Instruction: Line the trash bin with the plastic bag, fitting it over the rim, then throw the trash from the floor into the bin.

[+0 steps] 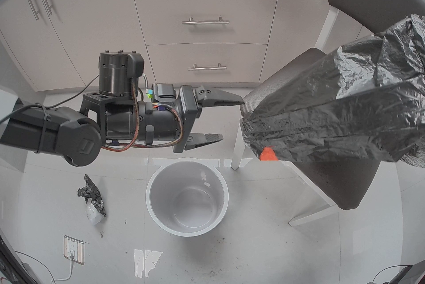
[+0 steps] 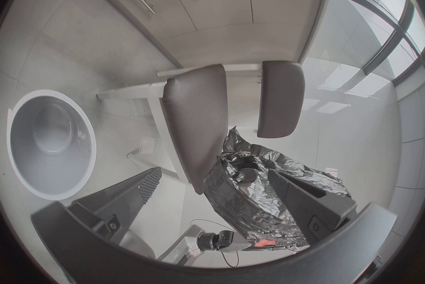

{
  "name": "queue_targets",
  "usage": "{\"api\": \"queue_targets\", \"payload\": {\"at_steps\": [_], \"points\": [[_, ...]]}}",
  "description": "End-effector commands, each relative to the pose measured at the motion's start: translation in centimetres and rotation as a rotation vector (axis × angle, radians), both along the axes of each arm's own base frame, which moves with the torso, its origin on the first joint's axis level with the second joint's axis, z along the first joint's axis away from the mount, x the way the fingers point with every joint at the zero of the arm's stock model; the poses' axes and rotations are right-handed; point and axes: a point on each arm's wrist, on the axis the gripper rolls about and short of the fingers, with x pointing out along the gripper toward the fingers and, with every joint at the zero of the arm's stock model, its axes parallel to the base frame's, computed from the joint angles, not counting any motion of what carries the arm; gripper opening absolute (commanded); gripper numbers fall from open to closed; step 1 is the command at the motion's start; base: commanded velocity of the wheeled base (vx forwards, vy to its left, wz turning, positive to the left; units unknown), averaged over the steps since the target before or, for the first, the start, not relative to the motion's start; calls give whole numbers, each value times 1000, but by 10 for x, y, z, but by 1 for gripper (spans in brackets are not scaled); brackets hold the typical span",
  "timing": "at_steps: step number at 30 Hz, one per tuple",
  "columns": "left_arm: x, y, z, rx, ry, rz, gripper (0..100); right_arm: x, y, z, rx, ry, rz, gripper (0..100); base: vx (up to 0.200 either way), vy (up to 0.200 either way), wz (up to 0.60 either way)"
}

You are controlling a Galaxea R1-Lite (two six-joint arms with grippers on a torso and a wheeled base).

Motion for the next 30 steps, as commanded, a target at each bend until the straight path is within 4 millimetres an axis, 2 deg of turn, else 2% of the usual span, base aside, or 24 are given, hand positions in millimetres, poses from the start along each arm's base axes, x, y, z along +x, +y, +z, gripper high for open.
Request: {"api": "queue_targets", "payload": {"at_steps": [1, 7, 11, 13, 25, 26, 30], "points": [[1, -15, -15, 18, 30, -35, 100, -4, 0, -2, -2, 1, 9, 0, 0, 0, 0], [-4, -31, -13, 14, 23, -76, 100, -6, 2, -2, -2, 1, 26, 0, 0, 0, 0], [-13, -39, -12, 16, 25, -105, 100, -6, 4, -6, -5, 12, 38, 0, 0, 0, 0], [-24, -47, -9, 16, 22, -138, 100, -4, 5, -8, -8, 25, 41, 0, 0, 0, 0], [-24, -52, -15, 21, 33, -153, 100, -2, 5, -9, -7, 32, 38, 0, 0, 0, 0], [-23, -52, -15, 21, 33, -153, 0, -2, 5, -9, -7, 32, 38, 0, 0, 0, 0], [-23, -52, -16, 21, 33, -153, 0, -2, 6, -9, -7, 32, 40, 0, 0, 0, 0]]}}
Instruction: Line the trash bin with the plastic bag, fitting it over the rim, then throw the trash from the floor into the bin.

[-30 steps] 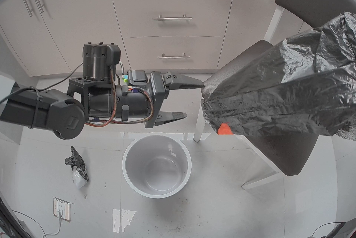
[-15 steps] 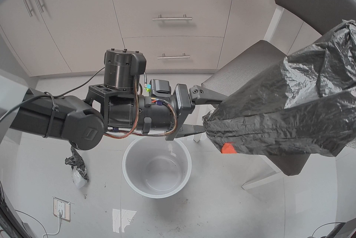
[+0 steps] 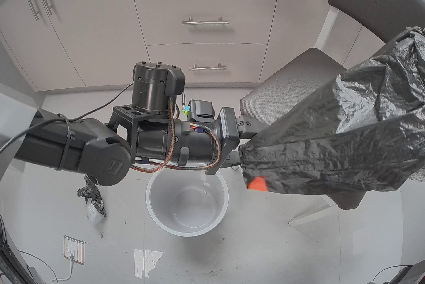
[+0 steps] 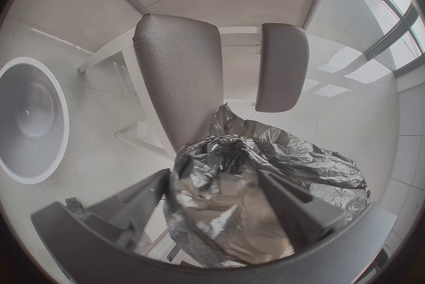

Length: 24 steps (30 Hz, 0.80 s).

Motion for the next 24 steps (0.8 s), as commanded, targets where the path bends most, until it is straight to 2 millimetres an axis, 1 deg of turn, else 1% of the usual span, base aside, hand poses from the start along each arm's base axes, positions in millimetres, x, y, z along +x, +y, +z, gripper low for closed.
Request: {"api": "queue_targets", "payload": {"at_steps": [1, 8, 12, 14, 15, 16, 17, 18, 19, 20, 22, 24], "points": [[1, 0, -1, 0, 0, 0, 0, 1, 0, 0, 0, 1, 1, 0, 0, 0, 0], [0, -1, -2, 1, 2, -3, 0, 1, 1, -1, -1, 4, 1, 0, 0, 0, 0], [-1, 2, 4, -5, -15, 12, 0, 9, 2, -4, -6, 25, 1, 0, 0, 0, 0], [-3, 7, 12, -15, -28, 22, 0, 13, 3, -6, -10, 37, 3, 0, 0, 0, 0], [-7, 12, 20, -26, -33, 32, 0, 15, 4, -6, -10, 40, 1, 0, 0, 0, 0], [-8, 14, 22, -30, -33, 34, 0, 15, 4, -6, -10, 40, 3, 0, 0, 0, 0], [-17, 21, 33, -53, -26, 45, 0, 19, 5, -7, -12, 48, 3, 0, 0, 0, 0], [-22, 25, 38, -63, -28, 51, 0, 19, 5, -6, -11, 48, 1, 0, 0, 0, 0], [-22, 25, 38, -63, -28, 51, 0, 19, 5, -6, -11, 48, 1, 0, 0, 0, 0], [-36, 36, 55, -88, -65, 88, 0, 24, 6, -6, -13, 50, 4, 0, 0, 0, 0], [-41, 47, 64, -102, -90, 122, 0, 27, 7, -7, -14, 60, 5, 0, 0, 0, 0], [-44, 64, 74, -118, -108, 161, 0, 30, 10, -9, -17, 64, 13, 0, 0, 0, 0]]}}
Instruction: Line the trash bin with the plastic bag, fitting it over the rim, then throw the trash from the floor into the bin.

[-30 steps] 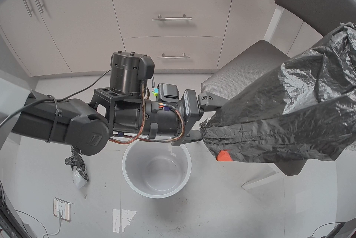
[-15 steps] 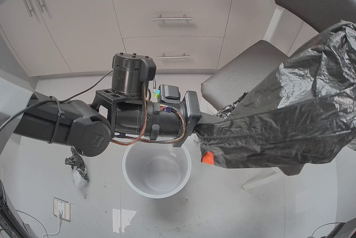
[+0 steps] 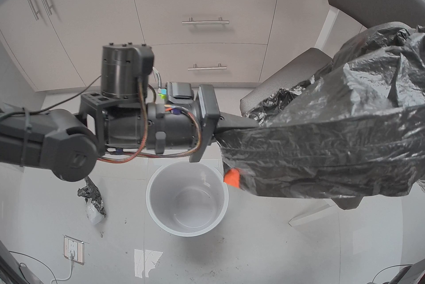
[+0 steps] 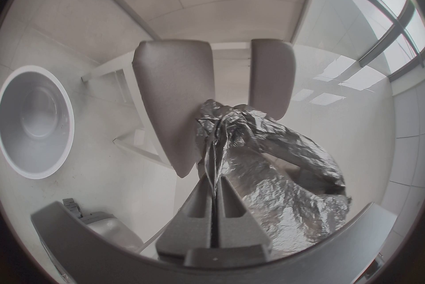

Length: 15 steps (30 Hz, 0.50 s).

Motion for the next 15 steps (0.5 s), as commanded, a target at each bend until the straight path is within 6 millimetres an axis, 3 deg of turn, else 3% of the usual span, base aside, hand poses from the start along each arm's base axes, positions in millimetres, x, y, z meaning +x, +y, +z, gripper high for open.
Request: {"api": "queue_targets", "payload": {"at_steps": [1, 7, 10, 15], "points": [[-28, 43, 42, -70, -87, 91, 0, 14, 6, -4, -8, 24, 12, 0, 0, 0, 0], [-49, 66, 60, -105, -138, 117, 0, 18, 19, 3, -14, -98, 48, 0, 0, 0, 0], [-60, 80, 70, -126, -170, 144, 0, 22, 34, 12, -5, -127, 112, 0, 0, 0, 0], [-87, 98, 76, -147, -203, 153, 0, 26, 60, 8, -6, -102, 220, 0, 0, 0, 0]]}}
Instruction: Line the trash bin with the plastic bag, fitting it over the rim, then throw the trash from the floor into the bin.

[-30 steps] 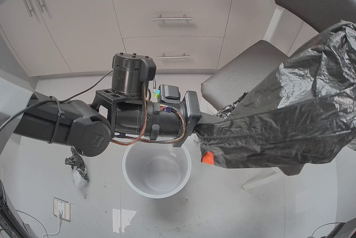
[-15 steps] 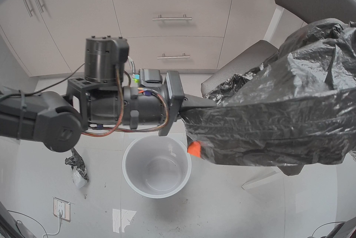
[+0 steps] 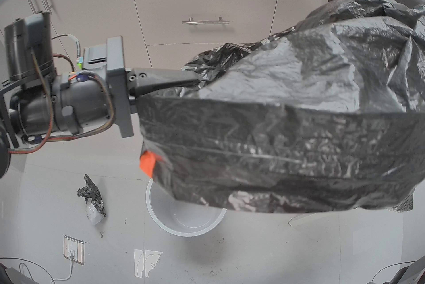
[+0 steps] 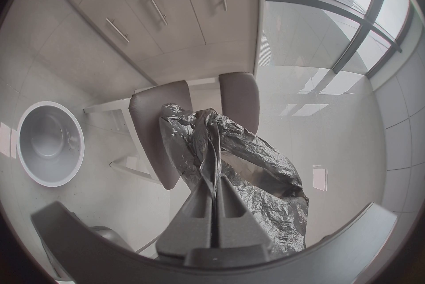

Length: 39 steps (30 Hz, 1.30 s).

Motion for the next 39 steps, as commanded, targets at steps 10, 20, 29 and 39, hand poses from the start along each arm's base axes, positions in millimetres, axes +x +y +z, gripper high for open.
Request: {"api": "queue_targets", "payload": {"at_steps": [10, 20, 29, 39], "points": [[-39, 33, 7, 29, 35, 125, 0, 9, 62, -28, -59, 115, 226, 0, 0, 0, 0], [-65, 50, 13, 38, 28, 215, 0, 0, 102, -55, -126, 193, 372, 0, 0, 0, 0], [-88, 63, 1, 64, 59, 255, 0, -16, 115, -69, -165, 231, 452, 0, 0, 0, 0], [-98, 68, -38, 157, 111, 294, 0, -32, 126, -94, -229, 293, 518, 0, 0, 0, 0]]}}
